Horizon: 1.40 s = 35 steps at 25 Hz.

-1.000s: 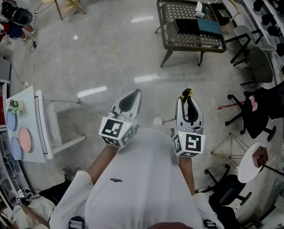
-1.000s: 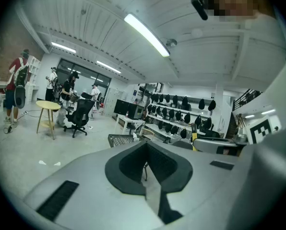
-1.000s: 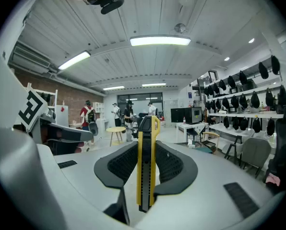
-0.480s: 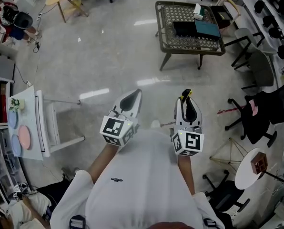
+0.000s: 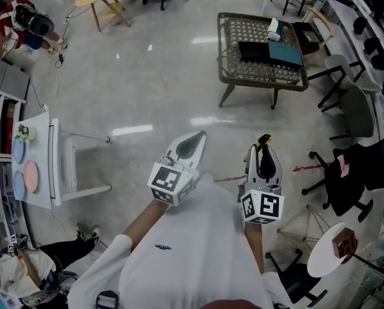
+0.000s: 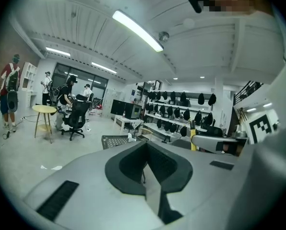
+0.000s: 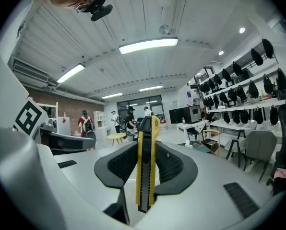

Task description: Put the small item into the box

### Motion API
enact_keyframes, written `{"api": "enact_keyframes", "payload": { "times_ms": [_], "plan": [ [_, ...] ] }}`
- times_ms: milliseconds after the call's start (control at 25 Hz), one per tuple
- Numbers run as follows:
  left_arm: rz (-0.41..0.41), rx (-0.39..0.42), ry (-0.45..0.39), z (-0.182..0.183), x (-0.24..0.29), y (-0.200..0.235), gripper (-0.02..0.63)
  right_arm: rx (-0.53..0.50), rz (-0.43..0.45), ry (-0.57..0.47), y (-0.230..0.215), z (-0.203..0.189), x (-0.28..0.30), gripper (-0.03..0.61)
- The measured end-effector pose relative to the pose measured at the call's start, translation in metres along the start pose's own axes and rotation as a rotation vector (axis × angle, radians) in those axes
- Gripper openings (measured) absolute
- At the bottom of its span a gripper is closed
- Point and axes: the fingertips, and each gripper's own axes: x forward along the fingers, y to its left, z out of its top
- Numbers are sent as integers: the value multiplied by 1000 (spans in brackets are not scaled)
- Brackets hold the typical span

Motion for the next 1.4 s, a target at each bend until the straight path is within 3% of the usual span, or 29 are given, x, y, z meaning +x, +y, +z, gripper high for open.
{"api": "enact_keyframes", "payload": {
  "times_ms": [440, 760, 1120, 1400],
  "plan": [
    [31, -14, -32, 18, 56, 36, 2, 14, 32, 26, -19, -7, 70, 106],
    [-3, -51, -9, 43, 152, 89, 2, 14, 34, 60, -42, 8, 171, 106],
    [-53, -34, 2, 110, 272, 167, 2, 12, -11, 56, -73, 45, 312, 106],
    [-94, -39, 38, 134, 356, 227, 2, -14, -47, 62, -94, 62, 410, 106]
  ]
}}
